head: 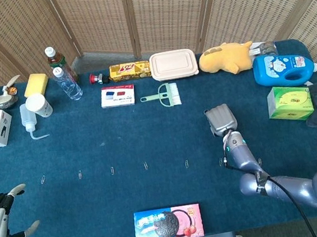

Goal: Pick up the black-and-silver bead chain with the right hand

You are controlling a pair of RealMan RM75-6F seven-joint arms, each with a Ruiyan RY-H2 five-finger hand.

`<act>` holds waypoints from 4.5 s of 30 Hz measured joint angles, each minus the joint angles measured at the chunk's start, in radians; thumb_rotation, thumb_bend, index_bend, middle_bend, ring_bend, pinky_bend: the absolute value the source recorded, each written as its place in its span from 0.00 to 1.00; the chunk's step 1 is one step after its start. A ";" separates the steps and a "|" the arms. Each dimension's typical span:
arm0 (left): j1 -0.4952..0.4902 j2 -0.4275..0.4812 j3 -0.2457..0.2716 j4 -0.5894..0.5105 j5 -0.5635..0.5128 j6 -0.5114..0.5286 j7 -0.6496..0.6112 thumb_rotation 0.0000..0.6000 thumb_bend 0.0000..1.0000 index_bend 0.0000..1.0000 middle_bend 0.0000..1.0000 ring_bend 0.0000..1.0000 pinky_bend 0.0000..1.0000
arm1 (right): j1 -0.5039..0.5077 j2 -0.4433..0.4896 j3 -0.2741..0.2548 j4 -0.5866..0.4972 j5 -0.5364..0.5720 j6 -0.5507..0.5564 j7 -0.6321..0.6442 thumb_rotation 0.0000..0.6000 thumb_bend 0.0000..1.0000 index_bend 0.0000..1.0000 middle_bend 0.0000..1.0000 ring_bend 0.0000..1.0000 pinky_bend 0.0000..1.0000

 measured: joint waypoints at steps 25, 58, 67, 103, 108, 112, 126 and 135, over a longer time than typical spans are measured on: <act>0.006 0.000 -0.002 0.012 -0.002 0.007 -0.013 0.97 0.26 0.13 0.25 0.17 0.11 | -0.002 -0.020 -0.003 0.016 0.047 -0.002 -0.029 0.99 0.46 0.49 0.95 0.85 0.76; 0.015 -0.009 0.000 0.027 0.009 0.020 -0.027 0.97 0.26 0.11 0.25 0.15 0.11 | -0.022 0.078 0.076 -0.149 0.110 0.014 0.072 1.00 0.50 0.69 1.00 0.89 0.76; 0.015 -0.010 -0.001 0.021 0.017 0.025 -0.023 0.97 0.26 0.11 0.24 0.15 0.11 | -0.082 0.233 0.126 -0.336 0.086 -0.038 0.276 1.00 0.51 0.70 1.00 0.90 0.76; -0.005 0.048 -0.030 0.023 0.045 0.046 -0.047 0.97 0.26 0.09 0.24 0.14 0.11 | -0.182 0.429 0.008 -0.669 -0.112 -0.122 0.569 1.00 0.51 0.69 1.00 0.90 0.77; -0.004 0.053 -0.030 0.022 0.047 0.050 -0.047 0.97 0.26 0.09 0.24 0.14 0.11 | -0.175 0.416 -0.012 -0.639 -0.113 -0.127 0.582 1.00 0.51 0.68 1.00 0.90 0.76; -0.004 0.053 -0.030 0.023 0.042 0.048 -0.047 0.97 0.26 0.09 0.24 0.13 0.11 | -0.166 0.409 -0.018 -0.629 -0.112 -0.127 0.591 1.00 0.51 0.68 1.00 0.90 0.76; -0.004 0.050 -0.029 0.030 0.041 0.046 -0.051 0.97 0.26 0.09 0.24 0.13 0.11 | -0.140 0.402 -0.039 -0.615 -0.090 -0.120 0.594 1.00 0.51 0.68 1.00 0.90 0.77; -0.002 0.053 -0.030 0.031 0.039 0.052 -0.052 0.97 0.26 0.09 0.24 0.13 0.11 | -0.146 0.446 -0.035 -0.631 -0.086 -0.085 0.610 1.00 0.51 0.67 1.00 0.90 0.77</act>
